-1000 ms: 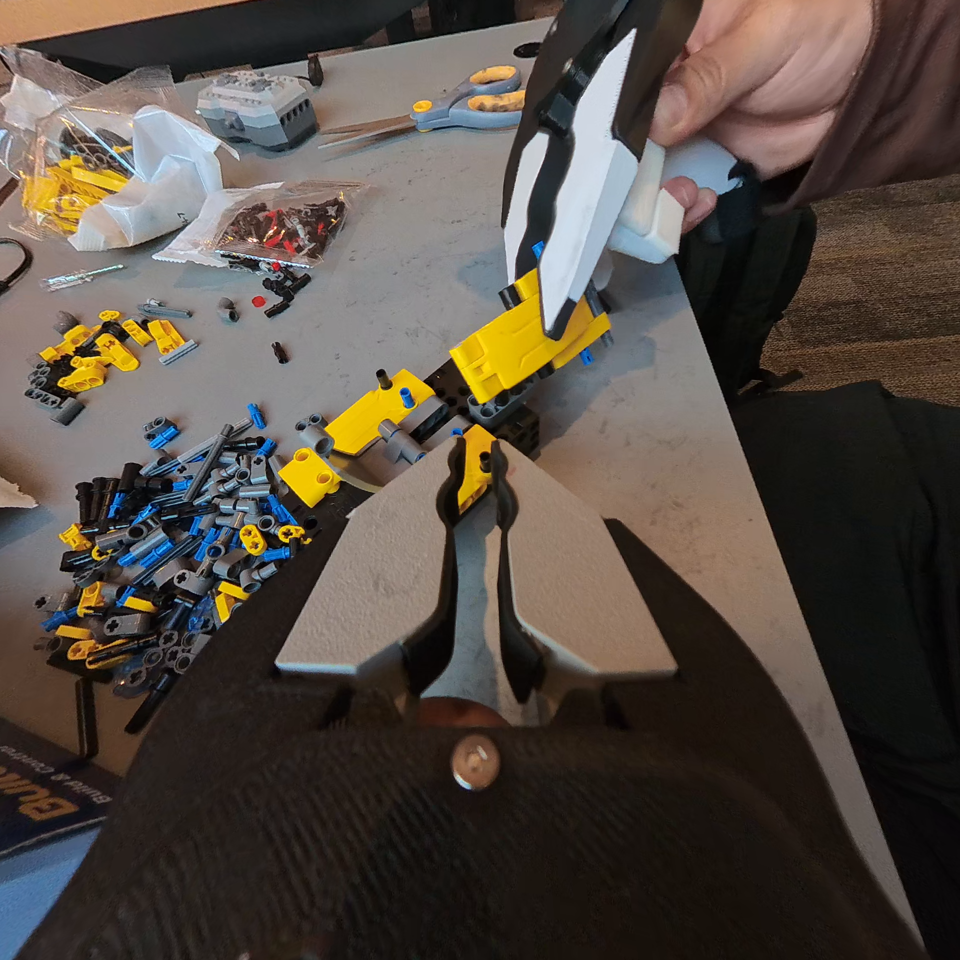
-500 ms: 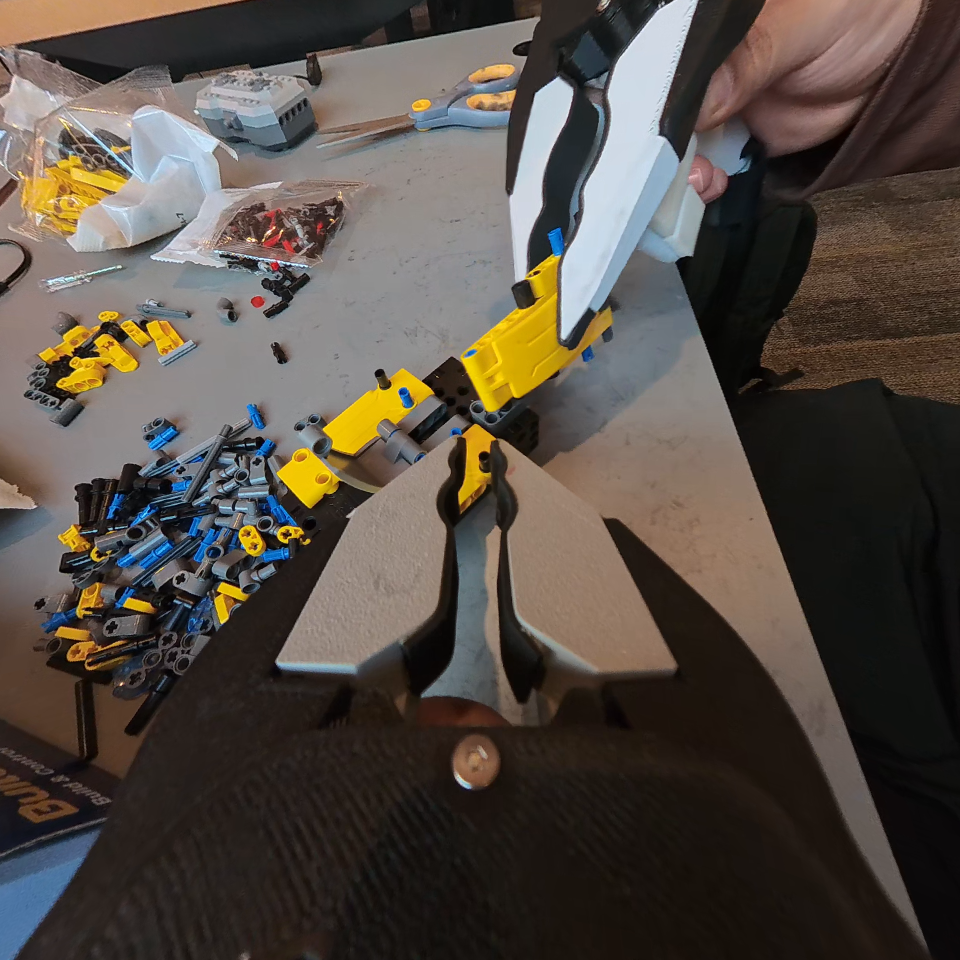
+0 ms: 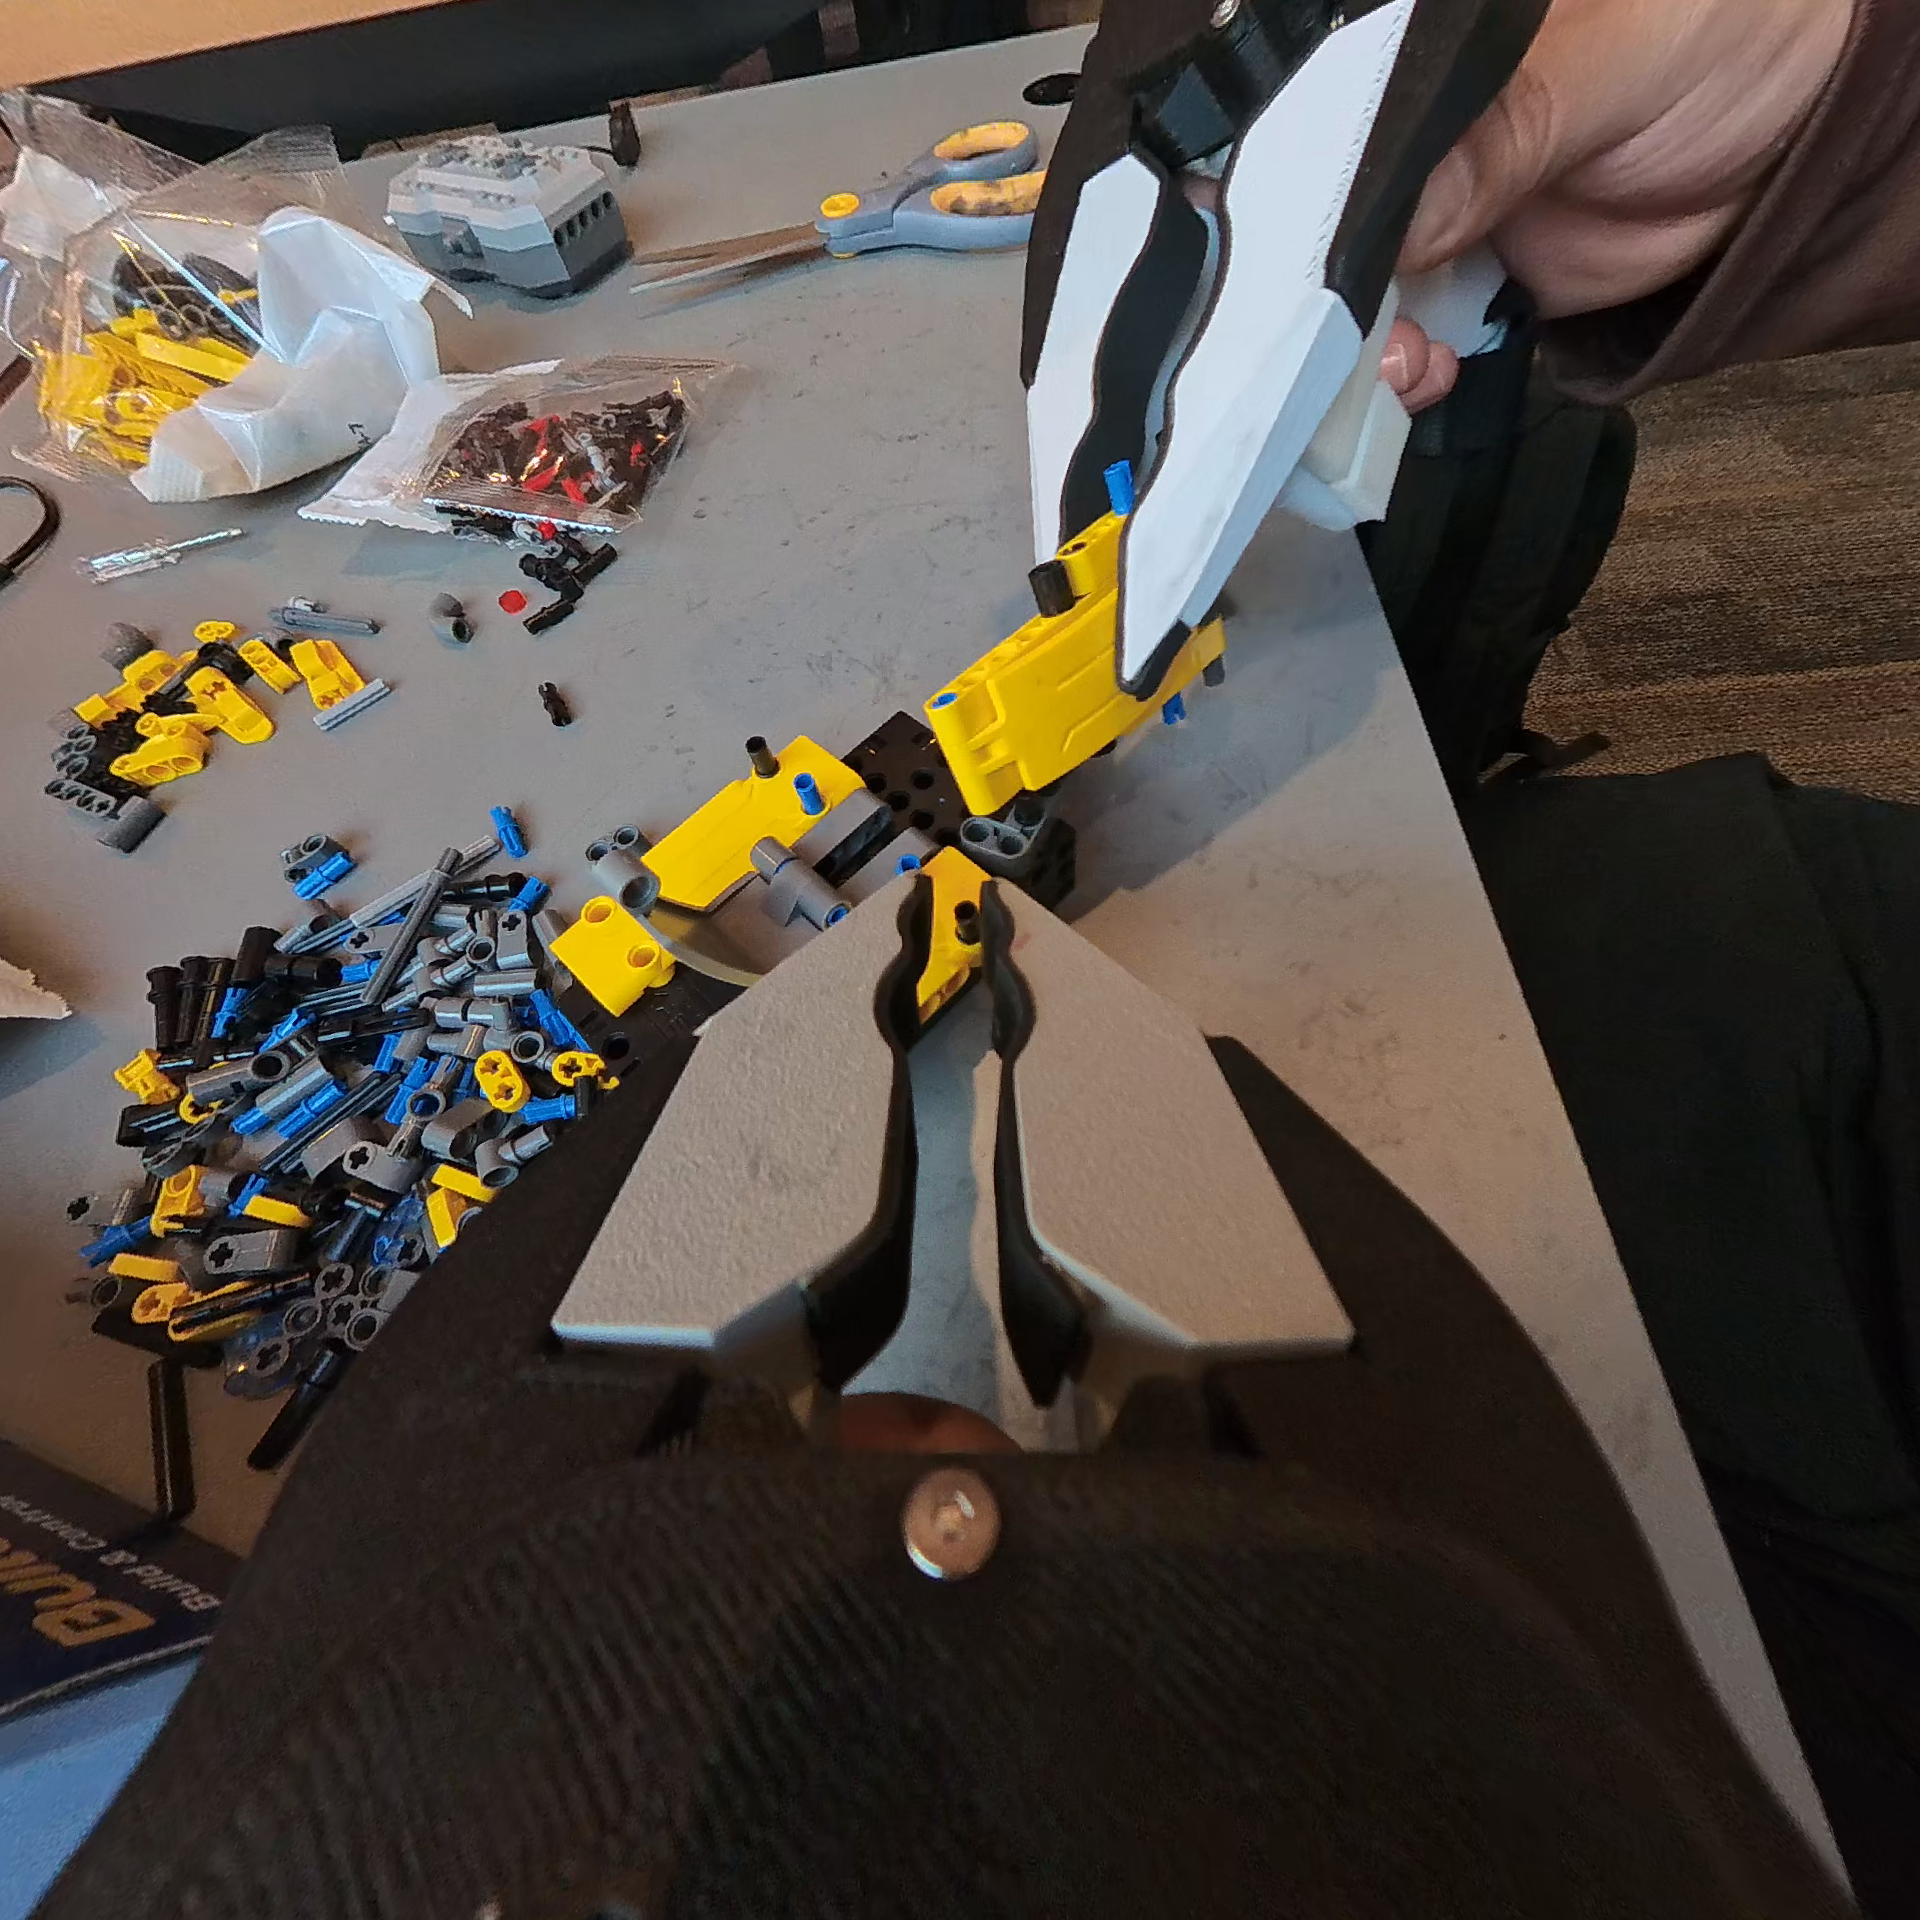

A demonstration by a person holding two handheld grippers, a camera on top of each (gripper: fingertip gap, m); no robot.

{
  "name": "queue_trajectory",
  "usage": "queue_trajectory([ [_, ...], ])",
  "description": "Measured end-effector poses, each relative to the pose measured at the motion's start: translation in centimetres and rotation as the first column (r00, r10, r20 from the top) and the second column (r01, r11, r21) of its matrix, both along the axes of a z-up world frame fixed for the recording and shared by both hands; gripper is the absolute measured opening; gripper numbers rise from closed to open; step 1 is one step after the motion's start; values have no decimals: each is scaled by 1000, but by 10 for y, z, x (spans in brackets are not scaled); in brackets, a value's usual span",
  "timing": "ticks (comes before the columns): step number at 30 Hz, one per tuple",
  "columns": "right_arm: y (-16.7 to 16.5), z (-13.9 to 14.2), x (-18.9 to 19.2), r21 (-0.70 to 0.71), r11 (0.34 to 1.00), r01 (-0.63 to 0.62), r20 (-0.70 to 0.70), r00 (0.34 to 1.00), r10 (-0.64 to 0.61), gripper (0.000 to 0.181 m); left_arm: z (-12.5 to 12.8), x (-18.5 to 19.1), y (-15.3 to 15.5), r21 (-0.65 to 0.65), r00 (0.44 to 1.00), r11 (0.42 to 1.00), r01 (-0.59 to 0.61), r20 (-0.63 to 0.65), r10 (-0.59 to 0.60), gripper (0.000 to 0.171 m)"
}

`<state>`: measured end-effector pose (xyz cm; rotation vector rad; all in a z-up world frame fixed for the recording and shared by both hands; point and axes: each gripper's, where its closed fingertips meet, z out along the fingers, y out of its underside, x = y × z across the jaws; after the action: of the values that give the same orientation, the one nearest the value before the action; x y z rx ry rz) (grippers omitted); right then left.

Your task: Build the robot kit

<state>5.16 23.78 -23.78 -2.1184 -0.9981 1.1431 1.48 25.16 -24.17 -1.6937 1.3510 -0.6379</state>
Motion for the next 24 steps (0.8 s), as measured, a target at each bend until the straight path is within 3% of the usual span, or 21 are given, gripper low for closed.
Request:
queue_trajectory([
  [4,2,4,2,15,1000,-3,-13,1000,3,15,1,0,1,5,1000,1000,-2,4,2,7],
  [10,0,8,8,83,996,-46,-31,998,49,15,10,9,-8,75,999,996,42,30,-44,24],
  [14,-3,9,10,117,991,-66,-38,997,71,15,6,15,-8,157,998,986,55,-19,-53,24],
  [24,2,13,20,137,988,-65,-68,995,75,15,-13,26,-4,218,989,972,88,-132,-60,17],
])
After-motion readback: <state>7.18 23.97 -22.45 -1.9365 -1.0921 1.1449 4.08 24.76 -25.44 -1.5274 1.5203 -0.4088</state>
